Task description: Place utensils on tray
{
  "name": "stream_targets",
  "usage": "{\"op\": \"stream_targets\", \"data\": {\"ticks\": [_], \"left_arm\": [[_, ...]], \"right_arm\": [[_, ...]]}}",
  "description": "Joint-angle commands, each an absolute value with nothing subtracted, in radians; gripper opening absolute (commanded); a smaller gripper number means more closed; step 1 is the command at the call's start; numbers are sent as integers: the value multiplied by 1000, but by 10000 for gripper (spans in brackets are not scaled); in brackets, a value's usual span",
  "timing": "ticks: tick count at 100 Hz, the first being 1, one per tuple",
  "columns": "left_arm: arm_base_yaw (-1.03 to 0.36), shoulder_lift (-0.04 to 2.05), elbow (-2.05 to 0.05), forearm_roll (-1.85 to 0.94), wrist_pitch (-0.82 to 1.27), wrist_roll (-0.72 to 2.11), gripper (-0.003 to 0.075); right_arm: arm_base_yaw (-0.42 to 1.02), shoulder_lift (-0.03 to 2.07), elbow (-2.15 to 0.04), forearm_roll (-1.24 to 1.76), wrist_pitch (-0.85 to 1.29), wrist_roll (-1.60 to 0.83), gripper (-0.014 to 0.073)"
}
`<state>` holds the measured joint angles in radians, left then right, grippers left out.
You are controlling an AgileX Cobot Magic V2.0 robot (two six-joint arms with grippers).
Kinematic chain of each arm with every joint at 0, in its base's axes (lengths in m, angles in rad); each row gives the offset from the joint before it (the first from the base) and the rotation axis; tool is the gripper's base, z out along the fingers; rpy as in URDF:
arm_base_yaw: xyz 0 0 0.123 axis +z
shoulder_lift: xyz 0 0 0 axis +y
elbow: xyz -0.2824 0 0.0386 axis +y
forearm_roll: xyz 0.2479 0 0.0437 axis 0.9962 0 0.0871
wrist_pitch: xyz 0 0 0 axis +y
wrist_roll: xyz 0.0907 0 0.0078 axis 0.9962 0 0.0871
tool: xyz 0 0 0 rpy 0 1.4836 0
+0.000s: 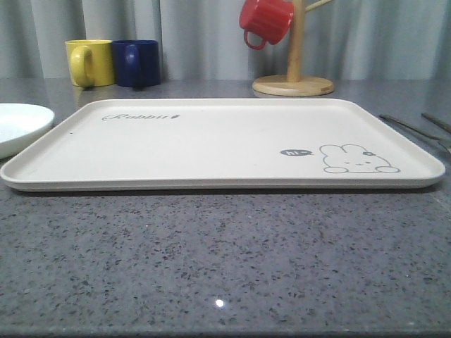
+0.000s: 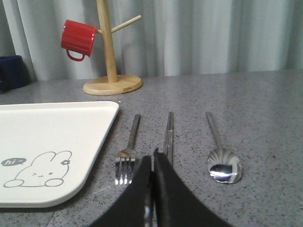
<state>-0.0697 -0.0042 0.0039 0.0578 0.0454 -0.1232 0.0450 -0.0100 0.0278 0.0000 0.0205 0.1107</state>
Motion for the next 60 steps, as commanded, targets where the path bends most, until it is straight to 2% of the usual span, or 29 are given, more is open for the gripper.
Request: {"op": "stream_targets", "data": {"ticks": [1, 40, 60], "left_arm": [[-72, -37, 33, 57, -37, -134, -19], [-72, -37, 27, 57, -44, -134, -19], [-72, -30, -52, 48, -20, -134, -19]], "right_arm": [[38, -29, 28, 0, -64, 102, -69], [38, -29, 28, 0, -64, 102, -69], [38, -29, 28, 0, -64, 102, -69]]}}
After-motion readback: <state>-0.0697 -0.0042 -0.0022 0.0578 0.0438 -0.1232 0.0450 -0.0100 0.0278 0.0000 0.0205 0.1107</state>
